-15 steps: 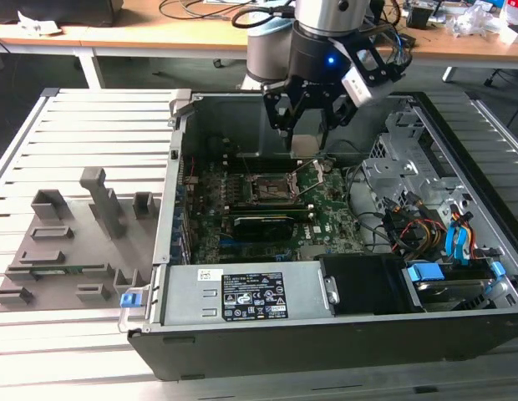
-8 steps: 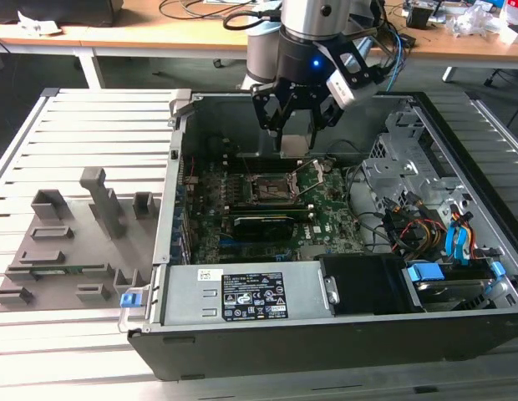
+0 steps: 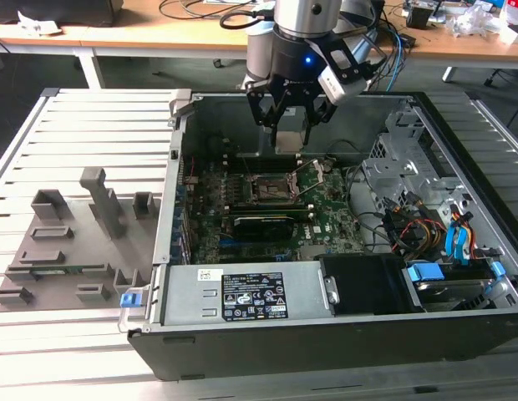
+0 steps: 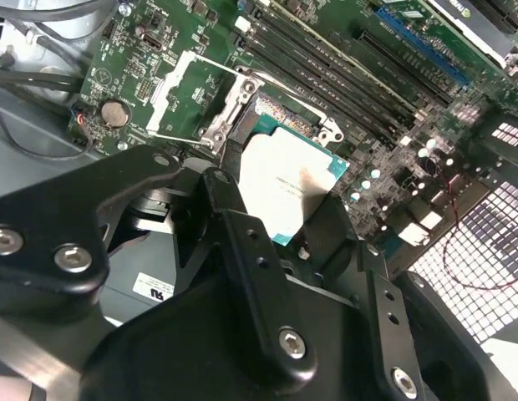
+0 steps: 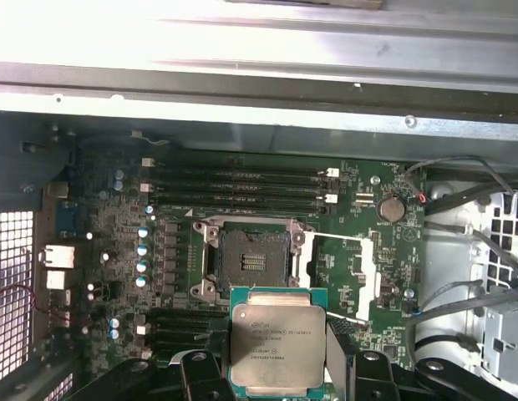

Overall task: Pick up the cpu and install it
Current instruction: 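Pick up the cpu and move it towards the insertion slot, then place the cpu into insertion slot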

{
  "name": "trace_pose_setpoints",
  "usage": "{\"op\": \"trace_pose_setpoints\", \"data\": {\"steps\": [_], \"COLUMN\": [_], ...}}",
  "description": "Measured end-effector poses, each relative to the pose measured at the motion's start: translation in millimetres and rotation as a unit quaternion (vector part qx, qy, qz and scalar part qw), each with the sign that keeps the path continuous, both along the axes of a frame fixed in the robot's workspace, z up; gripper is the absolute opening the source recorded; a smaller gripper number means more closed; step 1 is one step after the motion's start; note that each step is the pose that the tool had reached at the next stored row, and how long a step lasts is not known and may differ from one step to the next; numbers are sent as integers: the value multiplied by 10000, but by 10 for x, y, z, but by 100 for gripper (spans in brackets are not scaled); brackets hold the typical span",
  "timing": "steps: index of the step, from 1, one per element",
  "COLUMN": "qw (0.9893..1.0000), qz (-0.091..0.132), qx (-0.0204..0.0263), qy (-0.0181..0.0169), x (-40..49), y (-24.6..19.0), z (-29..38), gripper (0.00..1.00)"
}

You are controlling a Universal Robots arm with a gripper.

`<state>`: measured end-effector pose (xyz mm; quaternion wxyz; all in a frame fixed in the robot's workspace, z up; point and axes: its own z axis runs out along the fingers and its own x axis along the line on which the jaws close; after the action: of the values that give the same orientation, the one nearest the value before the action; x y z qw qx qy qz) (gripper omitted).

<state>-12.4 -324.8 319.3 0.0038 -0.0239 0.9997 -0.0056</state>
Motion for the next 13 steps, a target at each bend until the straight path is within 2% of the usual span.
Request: {"op": "trace_pose_setpoints", "data": {"steps": [13], "qw": [10000], "qz": [-3], "qx": [0], "qy": [0], "x": [0], "y": [0], "z": [-6], "gripper": [55]}}
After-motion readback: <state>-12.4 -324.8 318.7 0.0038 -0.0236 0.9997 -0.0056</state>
